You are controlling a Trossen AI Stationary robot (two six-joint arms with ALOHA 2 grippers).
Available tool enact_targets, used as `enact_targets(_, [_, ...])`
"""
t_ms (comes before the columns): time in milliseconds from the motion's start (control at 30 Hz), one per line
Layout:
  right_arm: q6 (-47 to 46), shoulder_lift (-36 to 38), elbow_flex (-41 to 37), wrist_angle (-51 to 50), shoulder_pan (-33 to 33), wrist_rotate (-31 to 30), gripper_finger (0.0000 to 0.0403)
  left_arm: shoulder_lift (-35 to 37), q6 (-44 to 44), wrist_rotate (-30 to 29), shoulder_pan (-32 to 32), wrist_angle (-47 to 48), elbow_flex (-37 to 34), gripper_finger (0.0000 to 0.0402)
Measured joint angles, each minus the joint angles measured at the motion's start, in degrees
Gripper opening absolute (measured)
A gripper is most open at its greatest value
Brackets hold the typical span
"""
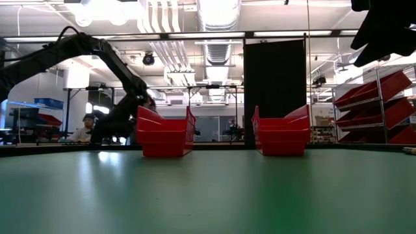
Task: Sort batteries
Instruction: Put the black battery into the left red bin
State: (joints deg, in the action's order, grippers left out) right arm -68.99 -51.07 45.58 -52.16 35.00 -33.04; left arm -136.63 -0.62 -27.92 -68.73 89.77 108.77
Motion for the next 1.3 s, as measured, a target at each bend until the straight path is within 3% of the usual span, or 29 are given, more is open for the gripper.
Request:
enact_targets(233, [0.7,0.0,0.0,-2.9,0.0,-0.1,0.0254,4.5,0.9,0.7,1.1,0.1,-1.2,0.0033])
enact_targets(667, [-2.0,0.0,0.0,-4.7,-0.1,-0.2,0.0266,4.8,9.0,5.3,1.1,0.2,-0.9,0.0033])
enact_targets(1167, [-0.9,0.0,-0.3,-4.7,-0.1,-0.4,0.0261,5.2,8.9,5.5,1.1,0.0,0.3,0.0033])
enact_targets(1300, [-0.9,0.0,-0.3,-4.7,-0.1,-0.6,0.0266,5.2,7.6,2.9,1.1,0.1,1.9,0.0033])
